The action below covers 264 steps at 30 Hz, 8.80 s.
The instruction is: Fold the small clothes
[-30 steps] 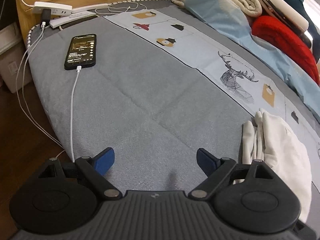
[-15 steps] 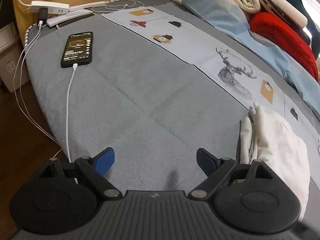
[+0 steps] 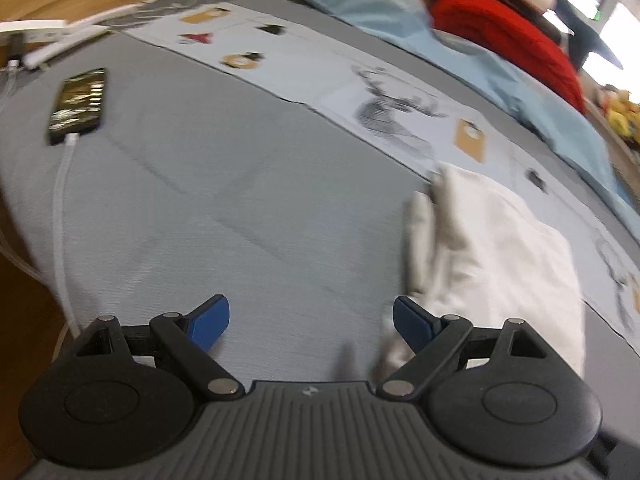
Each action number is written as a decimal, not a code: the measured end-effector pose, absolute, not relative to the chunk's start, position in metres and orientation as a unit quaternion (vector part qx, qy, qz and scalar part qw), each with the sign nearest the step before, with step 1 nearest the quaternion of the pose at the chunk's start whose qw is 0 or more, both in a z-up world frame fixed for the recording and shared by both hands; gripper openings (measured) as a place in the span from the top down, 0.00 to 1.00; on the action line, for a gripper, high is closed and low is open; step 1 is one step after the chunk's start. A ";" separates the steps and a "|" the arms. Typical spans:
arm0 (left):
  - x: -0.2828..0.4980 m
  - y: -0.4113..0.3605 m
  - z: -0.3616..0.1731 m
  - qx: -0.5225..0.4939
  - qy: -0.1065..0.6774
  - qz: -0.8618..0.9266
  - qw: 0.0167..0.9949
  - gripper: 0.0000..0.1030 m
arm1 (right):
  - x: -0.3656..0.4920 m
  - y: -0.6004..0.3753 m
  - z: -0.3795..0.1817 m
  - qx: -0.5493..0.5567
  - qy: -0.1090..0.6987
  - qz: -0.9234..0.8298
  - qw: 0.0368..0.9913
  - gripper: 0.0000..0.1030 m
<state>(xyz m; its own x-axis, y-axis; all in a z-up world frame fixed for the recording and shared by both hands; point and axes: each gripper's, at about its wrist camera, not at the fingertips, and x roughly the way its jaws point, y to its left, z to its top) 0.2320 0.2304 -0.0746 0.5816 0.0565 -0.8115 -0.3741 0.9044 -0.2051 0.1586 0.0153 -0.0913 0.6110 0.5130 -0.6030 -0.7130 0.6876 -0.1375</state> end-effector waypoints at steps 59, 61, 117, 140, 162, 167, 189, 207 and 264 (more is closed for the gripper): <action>0.226 0.204 -0.127 -0.442 0.488 0.077 0.749 0.32 | 0.481 -0.137 -0.135 0.186 0.525 0.199 0.806 0.31; 0.231 0.201 -0.126 -0.420 0.488 0.088 0.760 0.69 | 0.484 -0.137 -0.135 0.185 0.527 0.198 0.805 0.48; 0.326 0.083 -0.104 -0.151 0.550 -0.017 0.821 0.25 | 0.324 -0.277 -0.129 0.204 0.466 0.092 0.856 0.87; 0.345 0.098 -0.079 -0.072 0.448 0.081 0.887 0.19 | 0.295 -0.232 -0.092 0.083 0.390 0.166 0.902 0.75; 0.323 0.096 -0.084 -0.031 0.456 0.118 0.882 0.19 | 0.291 -0.225 -0.128 0.001 0.486 0.160 0.859 0.73; 0.271 0.077 -0.055 -0.022 0.425 0.084 0.901 0.17 | 0.251 -0.213 -0.107 -0.012 0.471 0.150 0.869 0.56; 0.119 0.026 -0.066 0.054 0.368 0.019 0.928 0.00 | 0.084 -0.218 -0.092 0.023 0.273 0.068 0.959 0.23; 0.140 0.035 -0.071 0.029 0.380 0.036 0.924 0.00 | 0.101 -0.210 -0.103 0.028 0.301 0.074 0.950 0.20; 0.136 0.029 -0.072 0.055 0.356 0.041 0.932 0.00 | 0.100 -0.205 -0.102 0.020 0.299 0.081 0.950 0.20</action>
